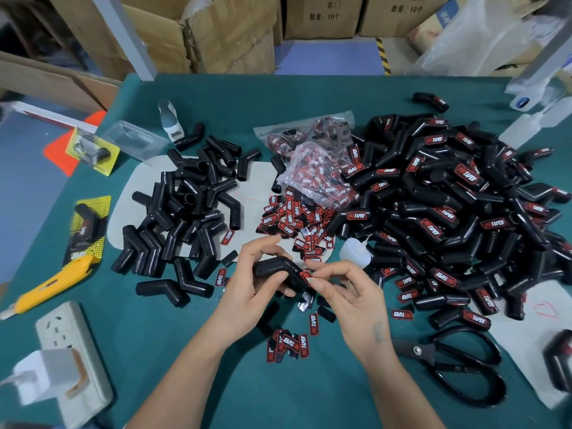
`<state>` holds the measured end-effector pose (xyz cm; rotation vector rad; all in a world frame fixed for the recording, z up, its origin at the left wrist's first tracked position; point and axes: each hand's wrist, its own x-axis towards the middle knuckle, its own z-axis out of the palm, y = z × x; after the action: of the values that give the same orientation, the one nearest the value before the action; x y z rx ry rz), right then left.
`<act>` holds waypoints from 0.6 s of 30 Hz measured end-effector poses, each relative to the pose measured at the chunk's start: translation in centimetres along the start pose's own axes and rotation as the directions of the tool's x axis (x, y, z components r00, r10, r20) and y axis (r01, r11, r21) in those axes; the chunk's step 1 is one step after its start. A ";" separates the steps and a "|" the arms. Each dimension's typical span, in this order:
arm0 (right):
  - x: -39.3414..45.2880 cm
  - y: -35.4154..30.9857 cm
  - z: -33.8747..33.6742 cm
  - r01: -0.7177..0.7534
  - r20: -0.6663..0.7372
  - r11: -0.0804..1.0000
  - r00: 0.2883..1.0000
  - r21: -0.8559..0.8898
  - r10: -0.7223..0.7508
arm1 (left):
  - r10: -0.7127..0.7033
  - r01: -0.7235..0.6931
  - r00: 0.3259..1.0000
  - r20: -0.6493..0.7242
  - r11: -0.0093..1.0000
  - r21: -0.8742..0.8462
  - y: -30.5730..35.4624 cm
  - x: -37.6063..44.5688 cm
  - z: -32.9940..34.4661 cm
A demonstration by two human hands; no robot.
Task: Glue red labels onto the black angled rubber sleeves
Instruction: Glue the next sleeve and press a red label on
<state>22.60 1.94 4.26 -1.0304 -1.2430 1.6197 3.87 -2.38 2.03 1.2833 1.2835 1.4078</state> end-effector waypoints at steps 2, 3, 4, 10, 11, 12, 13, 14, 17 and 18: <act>0.1 0.2 0.1 -0.025 0.029 0.999 0.999 0.020 0.025 | 0.002 -0.002 1.000 0.007 1.000 0.010 -0.1 0.0 0.0; 0.2 0.2 0.1 -0.038 0.035 0.999 0.999 0.022 0.038 | -0.002 0.001 1.000 0.002 1.000 0.017 -0.2 0.0 0.0; 0.2 0.2 0.2 -0.050 0.036 0.998 0.998 0.027 0.049 | -0.007 0.007 1.000 -0.006 1.000 0.028 -0.3 0.0 -0.1; 0.5 0.3 0.4 -0.090 0.026 0.994 0.996 0.068 0.089 | -0.021 0.019 1.000 0.013 0.993 0.119 -0.3 0.0 0.1; 0.5 0.3 0.4 -0.088 0.025 0.993 0.996 0.073 0.087 | -0.014 0.011 1.000 0.025 0.993 0.118 -0.2 0.0 0.1; 0.5 0.3 0.5 -0.083 0.028 0.994 0.996 0.076 0.082 | -0.007 0.003 0.999 0.037 0.993 0.116 -0.1 0.0 0.2; 0.6 0.3 0.5 -0.079 0.030 0.994 0.997 0.077 0.077 | -0.006 0.001 0.999 0.047 0.994 0.112 -0.1 0.0 0.2; 0.6 0.3 0.5 -0.077 0.030 0.994 0.997 0.075 0.075 | -0.012 0.006 0.998 0.054 0.994 0.107 -0.1 0.0 0.2; 0.6 0.5 0.5 -0.074 0.025 0.995 0.997 0.073 0.073 | -0.024 0.017 0.997 0.070 0.994 0.104 -0.1 0.0 0.1; 0.6 0.5 0.5 -0.074 0.025 0.995 0.997 0.073 0.073 | -0.025 0.018 0.997 0.073 0.994 0.104 0.0 0.0 0.1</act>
<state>21.83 2.28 3.74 -1.0248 -1.1626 1.7252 3.99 -2.38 1.98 1.3743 1.3305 1.2807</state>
